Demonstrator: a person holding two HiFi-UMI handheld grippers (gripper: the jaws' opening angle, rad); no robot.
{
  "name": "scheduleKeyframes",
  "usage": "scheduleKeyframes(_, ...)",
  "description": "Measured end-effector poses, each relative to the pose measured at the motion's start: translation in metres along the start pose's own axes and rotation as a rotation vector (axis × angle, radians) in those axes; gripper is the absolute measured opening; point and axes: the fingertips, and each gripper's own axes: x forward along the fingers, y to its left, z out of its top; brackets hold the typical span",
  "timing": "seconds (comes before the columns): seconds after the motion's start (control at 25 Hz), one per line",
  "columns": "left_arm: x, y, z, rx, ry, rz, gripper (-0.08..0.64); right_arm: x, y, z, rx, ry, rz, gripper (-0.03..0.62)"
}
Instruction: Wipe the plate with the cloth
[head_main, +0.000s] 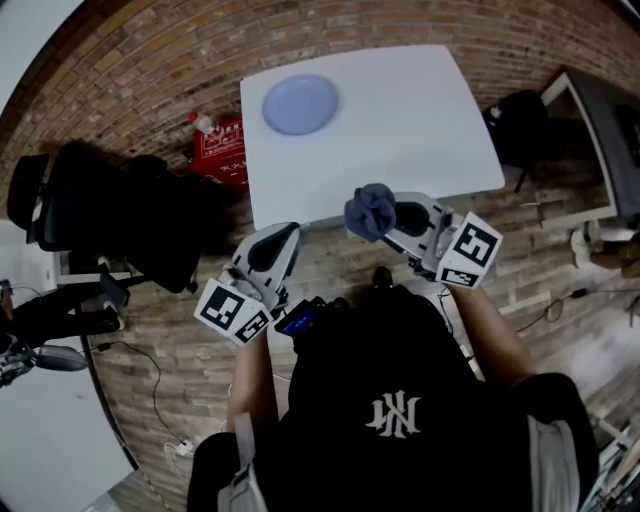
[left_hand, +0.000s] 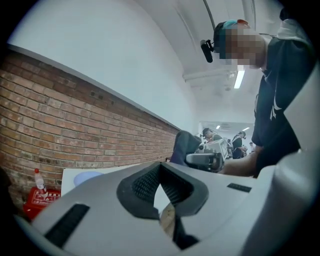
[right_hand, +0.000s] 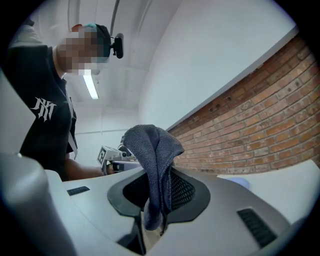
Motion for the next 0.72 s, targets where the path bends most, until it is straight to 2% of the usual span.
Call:
scheduleKeyframes(0.16,-0.027,-0.012,-0.004,-0.006,-0.005,-0.076,0.002,0.000,0.023,-0.024,0.038,0.064,-0.056,0.086)
scheduleKeyframes(0.36,-0.071,-0.014,-0.029,-0.036,0.006,-0.144,0.002,0.020,0.069,-0.042,0.057,0.094,-0.052,0.086)
scheduleKeyframes(0.56,-0.085,-0.018,-0.042,-0.070,-0.012,-0.174,0.002,0.028,0.088,-0.054,0.075,0.111,-0.056,0.086)
scheduleKeyframes(0.72,-0.098,-0.041,-0.042,-0.052,-0.013,-0.170,0.002,0.020,0.099,-0.058,0.069,0.116,-0.073,0.086)
